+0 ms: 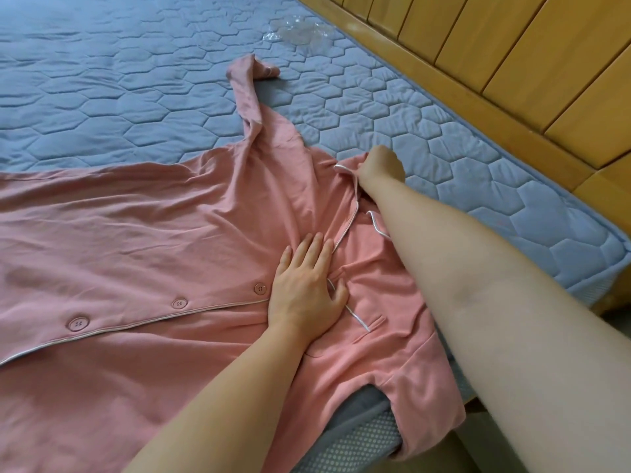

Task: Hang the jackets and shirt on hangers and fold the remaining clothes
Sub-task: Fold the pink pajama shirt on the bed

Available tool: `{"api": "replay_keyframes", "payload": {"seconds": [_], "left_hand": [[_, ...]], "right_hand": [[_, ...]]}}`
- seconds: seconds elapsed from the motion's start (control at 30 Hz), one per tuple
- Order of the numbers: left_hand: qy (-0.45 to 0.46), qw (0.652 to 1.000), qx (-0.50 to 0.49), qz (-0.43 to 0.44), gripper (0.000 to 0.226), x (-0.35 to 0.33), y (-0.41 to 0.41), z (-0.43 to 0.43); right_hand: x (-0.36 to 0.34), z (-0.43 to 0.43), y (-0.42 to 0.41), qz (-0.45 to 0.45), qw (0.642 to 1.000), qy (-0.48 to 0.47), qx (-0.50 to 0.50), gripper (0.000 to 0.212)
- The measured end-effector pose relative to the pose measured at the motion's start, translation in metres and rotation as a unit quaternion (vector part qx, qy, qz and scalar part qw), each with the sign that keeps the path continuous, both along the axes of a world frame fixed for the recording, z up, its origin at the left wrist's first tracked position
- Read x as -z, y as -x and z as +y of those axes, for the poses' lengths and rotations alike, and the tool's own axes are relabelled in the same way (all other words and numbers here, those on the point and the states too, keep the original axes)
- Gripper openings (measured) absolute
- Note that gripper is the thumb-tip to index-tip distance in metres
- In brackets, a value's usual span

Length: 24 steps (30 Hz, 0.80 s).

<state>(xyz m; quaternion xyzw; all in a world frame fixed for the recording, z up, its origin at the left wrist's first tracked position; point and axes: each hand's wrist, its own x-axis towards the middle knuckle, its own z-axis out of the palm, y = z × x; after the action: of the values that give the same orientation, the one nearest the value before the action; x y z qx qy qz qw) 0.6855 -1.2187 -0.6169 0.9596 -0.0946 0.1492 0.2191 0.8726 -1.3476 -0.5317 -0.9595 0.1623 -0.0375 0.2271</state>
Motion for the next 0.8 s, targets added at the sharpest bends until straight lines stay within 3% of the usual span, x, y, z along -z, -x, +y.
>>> {"api": "replay_keyframes", "payload": {"seconds": [0.07, 0.2, 0.33, 0.4, 0.47, 0.53, 0.57, 0.6, 0.67, 0.8], "left_hand": [[-0.002, 1.0, -0.002, 0.002, 0.065, 0.0, -0.002, 0.0], [-0.019, 1.0, -0.006, 0.013, 0.066, 0.005, -0.003, 0.002], [-0.034, 0.999, -0.003, 0.031, 0.069, 0.006, -0.004, 0.003], [-0.035, 0.999, -0.001, 0.033, 0.07, 0.006, -0.004, 0.003], [-0.032, 0.999, 0.0, 0.035, 0.072, 0.003, -0.006, 0.003], [-0.025, 0.999, 0.003, 0.037, 0.074, 0.0, -0.009, 0.004], [-0.02, 0.999, 0.005, 0.04, 0.074, -0.001, -0.01, 0.004], [-0.015, 0.999, 0.008, 0.044, 0.073, -0.002, -0.009, 0.004], [-0.005, 0.998, 0.022, 0.058, 0.068, -0.004, -0.004, 0.005], [-0.039, 0.985, 0.106, 0.129, 0.07, -0.015, 0.015, 0.008]], "right_hand": [[0.01, -0.002, 0.001, 0.013, 0.999, -0.031, 0.018, 0.062], [0.006, -0.026, 0.001, 0.025, 0.999, 0.037, -0.009, 0.054], [0.034, -0.073, 0.039, 0.124, 0.984, 0.057, -0.113, 0.048], [0.038, -0.09, 0.059, 0.091, 0.99, -0.059, -0.088, 0.047], [0.034, -0.103, 0.073, 0.029, 0.959, -0.282, 0.018, 0.048], [0.032, -0.111, 0.102, 0.002, 0.846, -0.524, 0.099, 0.047], [0.035, -0.112, 0.121, -0.005, 0.792, -0.598, 0.118, 0.047], [0.039, -0.113, 0.141, -0.008, 0.76, -0.636, 0.132, 0.049], [0.045, -0.113, 0.175, -0.01, 0.746, -0.651, 0.139, 0.048], [0.038, -0.106, 0.229, 0.006, 0.808, -0.572, 0.142, 0.036]]}}
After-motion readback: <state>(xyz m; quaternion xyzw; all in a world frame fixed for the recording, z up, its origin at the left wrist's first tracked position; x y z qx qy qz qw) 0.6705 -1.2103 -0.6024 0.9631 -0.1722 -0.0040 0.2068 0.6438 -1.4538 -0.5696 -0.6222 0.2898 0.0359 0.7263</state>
